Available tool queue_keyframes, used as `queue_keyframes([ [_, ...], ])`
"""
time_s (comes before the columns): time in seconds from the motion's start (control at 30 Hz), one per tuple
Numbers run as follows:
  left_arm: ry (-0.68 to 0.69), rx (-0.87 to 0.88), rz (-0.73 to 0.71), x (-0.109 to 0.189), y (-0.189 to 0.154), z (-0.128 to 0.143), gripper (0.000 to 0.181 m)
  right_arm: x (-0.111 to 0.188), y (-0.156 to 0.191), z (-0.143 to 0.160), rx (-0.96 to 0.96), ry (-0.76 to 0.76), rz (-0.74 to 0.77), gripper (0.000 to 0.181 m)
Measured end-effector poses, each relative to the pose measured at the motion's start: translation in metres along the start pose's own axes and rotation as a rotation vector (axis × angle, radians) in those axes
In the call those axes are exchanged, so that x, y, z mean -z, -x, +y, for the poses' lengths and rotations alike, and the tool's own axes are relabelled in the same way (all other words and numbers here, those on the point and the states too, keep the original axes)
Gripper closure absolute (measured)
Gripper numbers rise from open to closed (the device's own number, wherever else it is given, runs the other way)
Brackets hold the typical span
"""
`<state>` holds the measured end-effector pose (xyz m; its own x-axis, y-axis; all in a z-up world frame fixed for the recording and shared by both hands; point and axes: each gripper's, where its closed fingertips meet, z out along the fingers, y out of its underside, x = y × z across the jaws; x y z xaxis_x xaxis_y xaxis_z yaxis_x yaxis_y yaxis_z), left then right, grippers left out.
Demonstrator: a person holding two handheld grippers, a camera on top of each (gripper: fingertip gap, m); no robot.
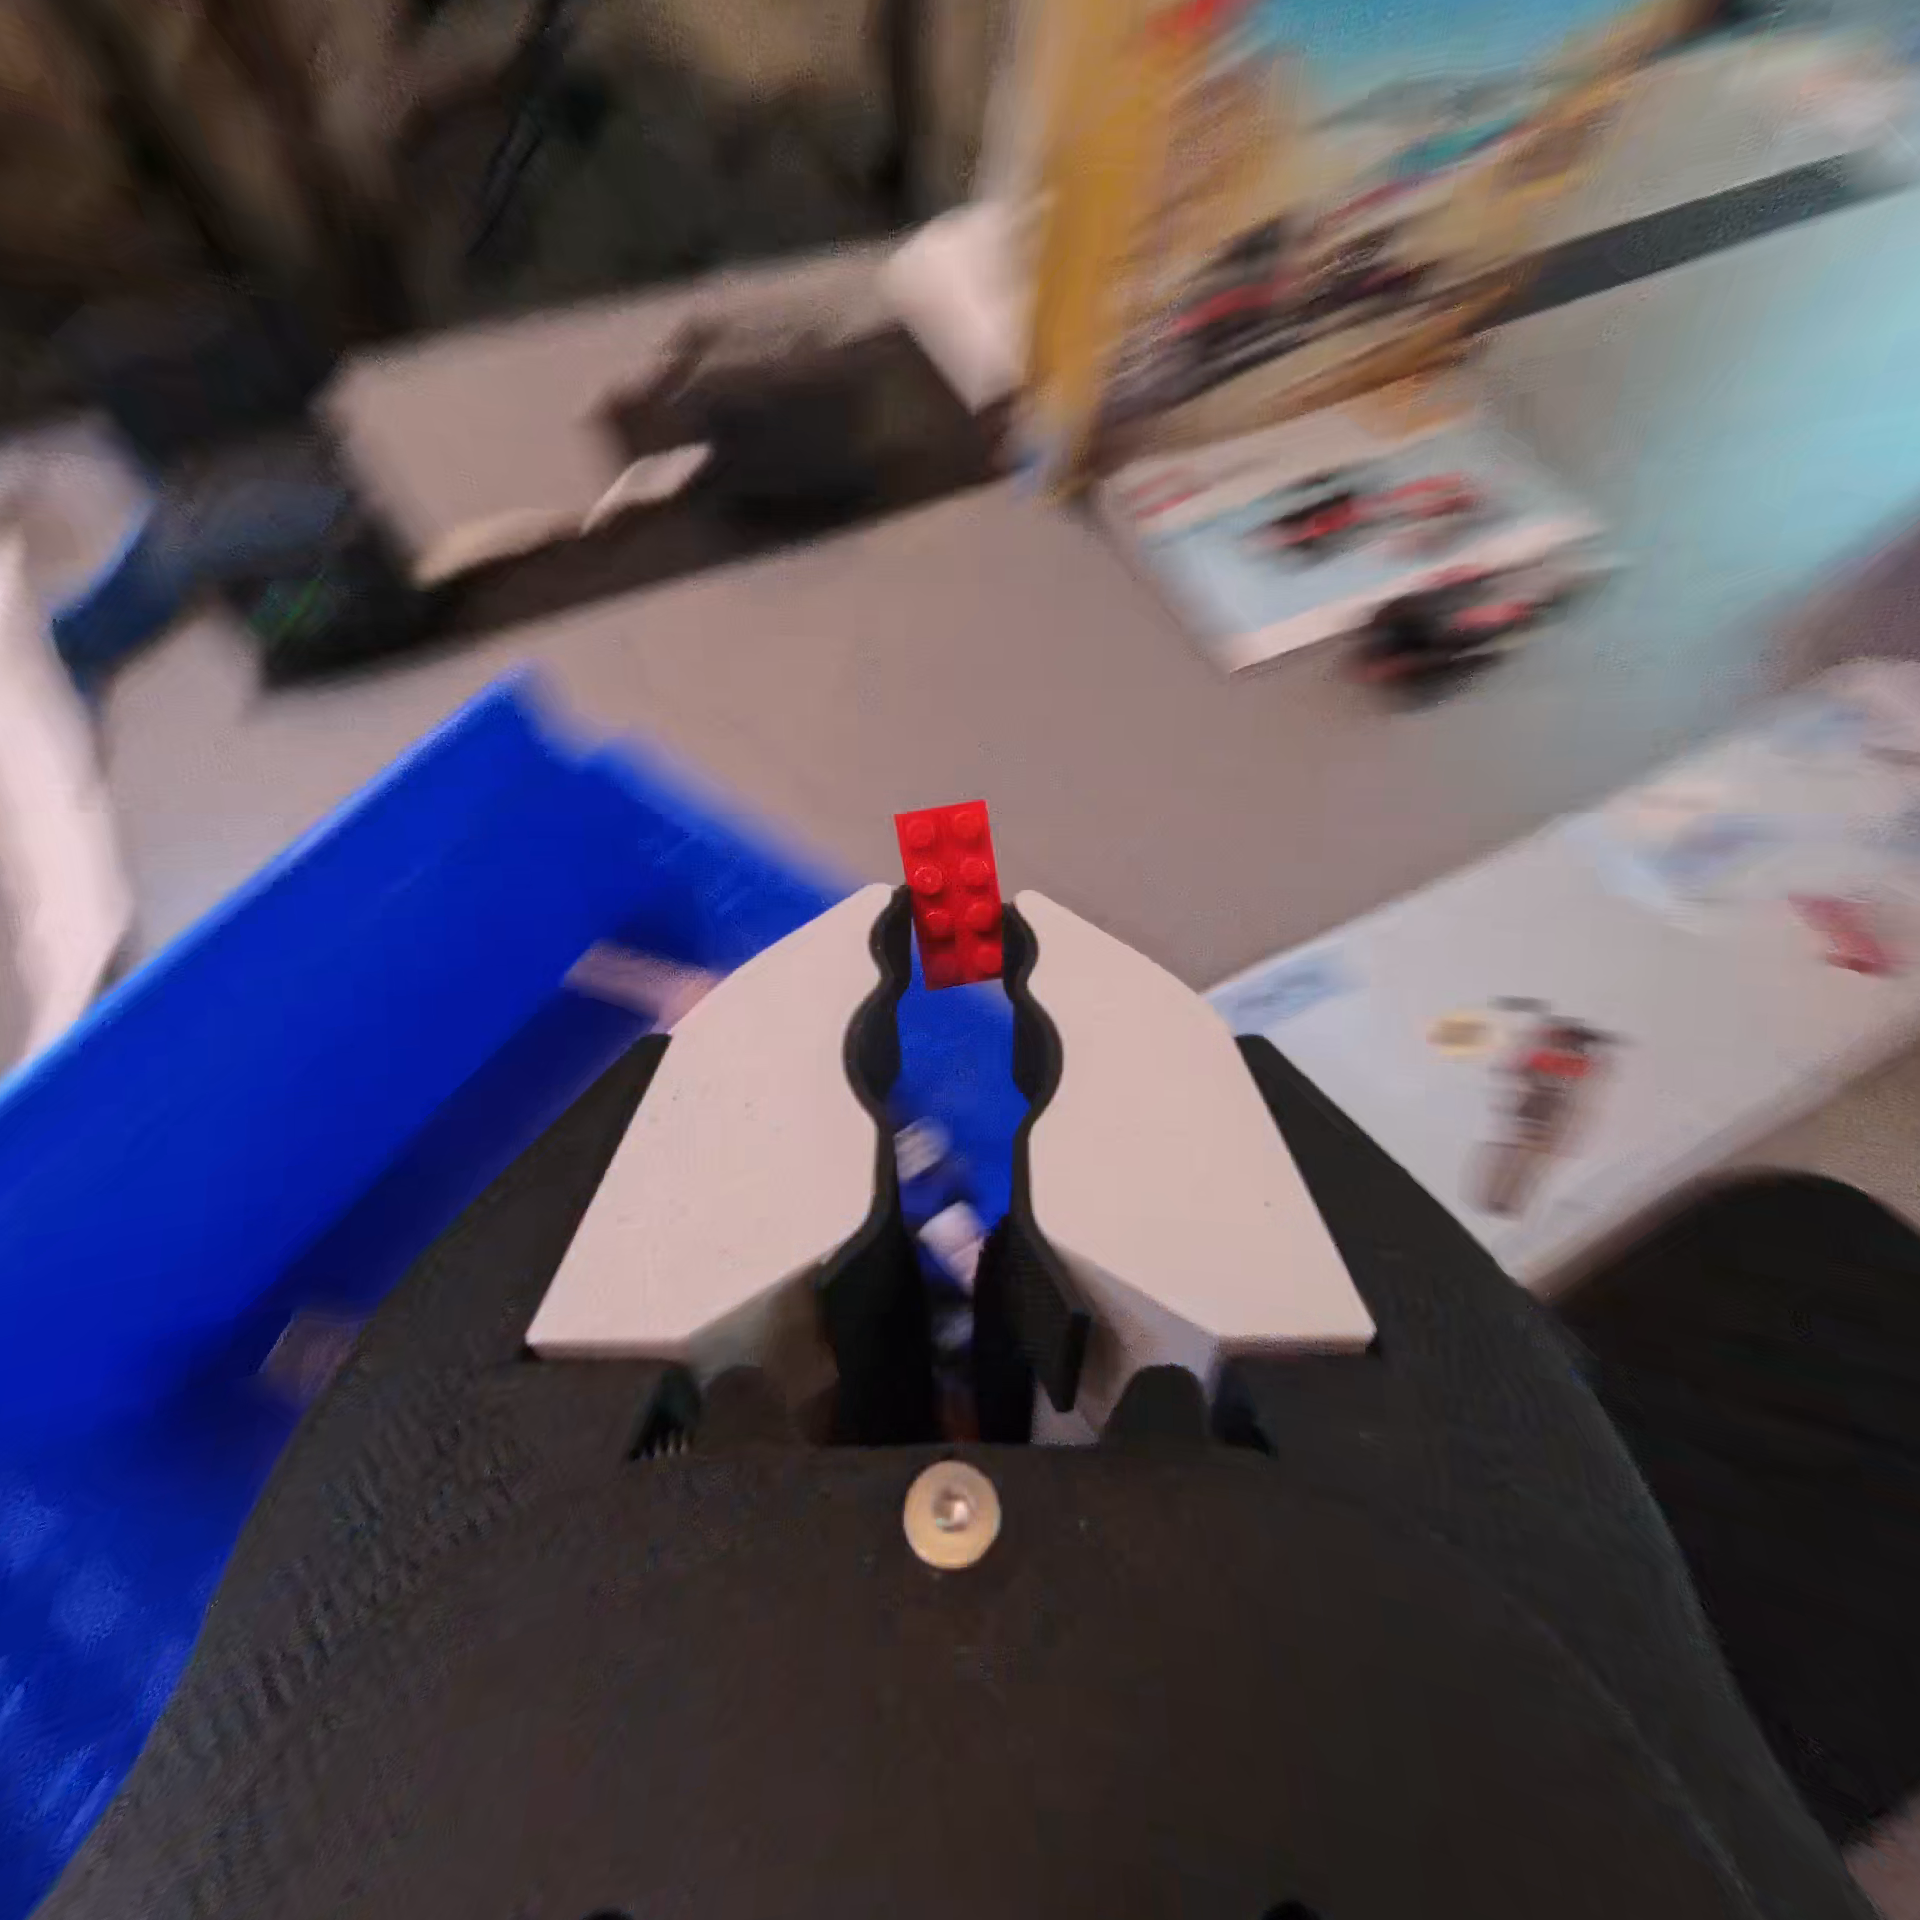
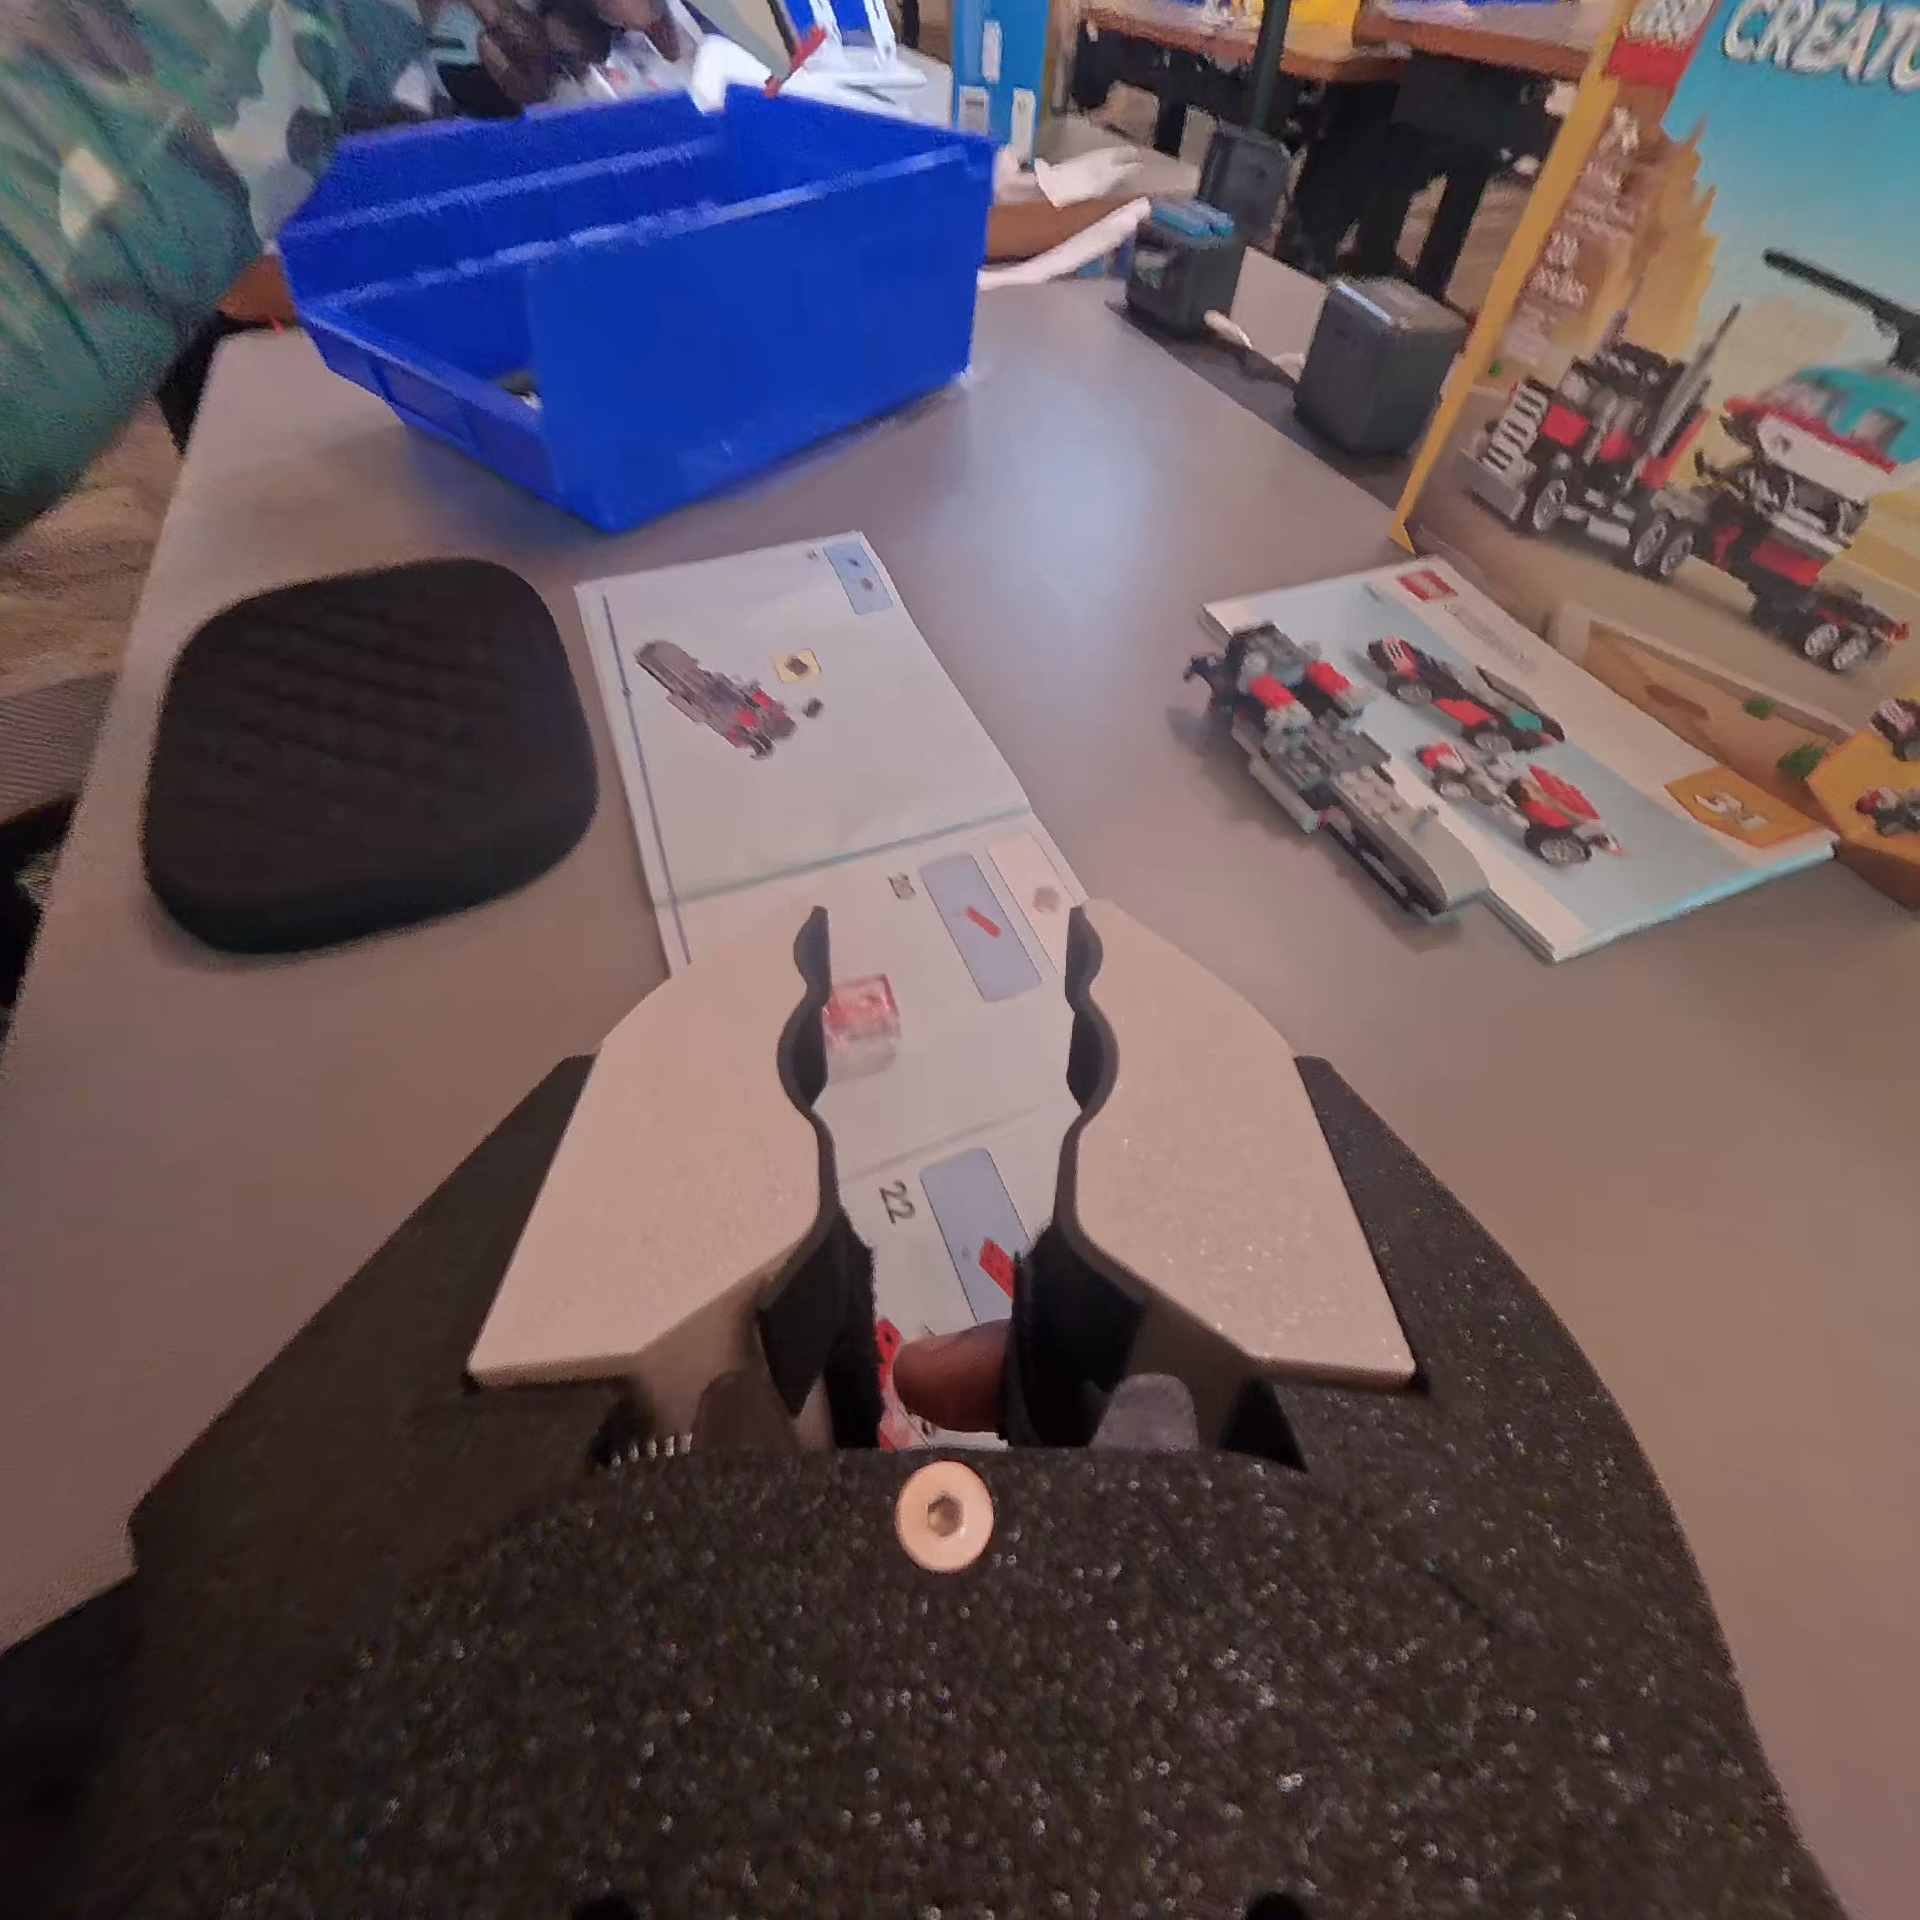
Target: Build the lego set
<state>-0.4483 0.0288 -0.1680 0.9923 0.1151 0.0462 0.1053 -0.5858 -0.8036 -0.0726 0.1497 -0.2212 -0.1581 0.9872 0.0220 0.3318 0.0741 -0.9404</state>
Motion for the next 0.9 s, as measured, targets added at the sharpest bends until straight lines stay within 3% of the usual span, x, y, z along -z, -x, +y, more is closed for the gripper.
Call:
queue_keyframes([
  [0.07,-0.171,-0.196,0.212,0.018,-0.087,-0.029,0.164,-0.002,0.011,-0.018,0.023,-0.059,-0.035,0.141],
  [0.13,-0.279,-0.251,0.331,0.022,-0.158,-0.041,0.164,-0.005,0.021,-0.046,0.063,-0.162,-0.024,0.14],
  [0.23,-0.447,-0.041,0.57,0.018,-0.246,-0.054,0.165,-0.01,0.043,-0.09,0.286,-0.313,0.1,0.136],
  [0.33,-0.463,0.232,0.867,0.011,-0.305,-0.053,0.165,-0.011,0.062,-0.115,0.578,-0.331,0.212,0.14],
  [0.4,-0.411,0.304,0.951,0.001,-0.326,-0.047,0.165,-0.011,0.066,-0.12,0.644,-0.29,0.203,0.134],
  [0.47,-0.362,0.299,0.946,-0.009,-0.338,-0.04,0.165,-0.012,0.056,-0.114,0.685,-0.178,0.237,0.126],
  [0.63,-0.305,0.23,0.894,-0.019,-0.353,-0.031,0.165,-0.017,0.046,-0.1,0.798,-0.034,0.281,0.134],
  [0.73,-0.288,0.196,0.876,-0.021,-0.357,-0.028,0.165,-0.016,0.042,-0.098,0.796,-0.018,0.299,0.147],
  [0.9,-0.253,0.082,0.871,-0.022,-0.362,-0.02,0.163,-0.011,0.042,-0.087,0.673,-0.038,0.189,0.147],
])
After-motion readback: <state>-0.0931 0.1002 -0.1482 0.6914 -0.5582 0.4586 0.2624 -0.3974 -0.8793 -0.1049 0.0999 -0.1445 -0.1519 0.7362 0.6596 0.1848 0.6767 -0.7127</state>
